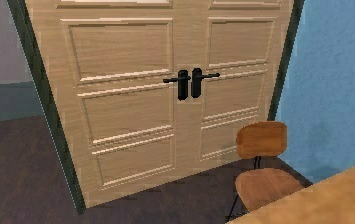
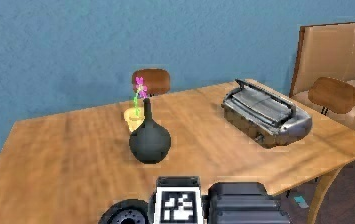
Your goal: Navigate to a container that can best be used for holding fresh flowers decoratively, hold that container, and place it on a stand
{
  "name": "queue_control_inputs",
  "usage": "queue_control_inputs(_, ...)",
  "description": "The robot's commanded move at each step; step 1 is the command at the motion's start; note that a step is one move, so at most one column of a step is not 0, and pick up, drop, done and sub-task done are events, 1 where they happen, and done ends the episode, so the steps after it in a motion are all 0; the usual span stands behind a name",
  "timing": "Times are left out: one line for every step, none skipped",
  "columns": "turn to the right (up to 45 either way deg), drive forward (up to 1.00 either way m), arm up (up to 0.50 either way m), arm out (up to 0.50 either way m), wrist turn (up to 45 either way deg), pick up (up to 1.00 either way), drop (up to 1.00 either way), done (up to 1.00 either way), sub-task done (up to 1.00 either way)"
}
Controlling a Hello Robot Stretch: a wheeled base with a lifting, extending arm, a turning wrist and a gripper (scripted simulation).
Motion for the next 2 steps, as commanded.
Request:
queue_control_inputs(0.0, 0.0, 0.0, 0.34, 0.0, 0.0, 0.0, 0.0, 0.0)
queue_control_inputs(0.0, 0.0, 0.0, 0.0, 45.0, 0.0, 0.0, 0.0, 0.0)
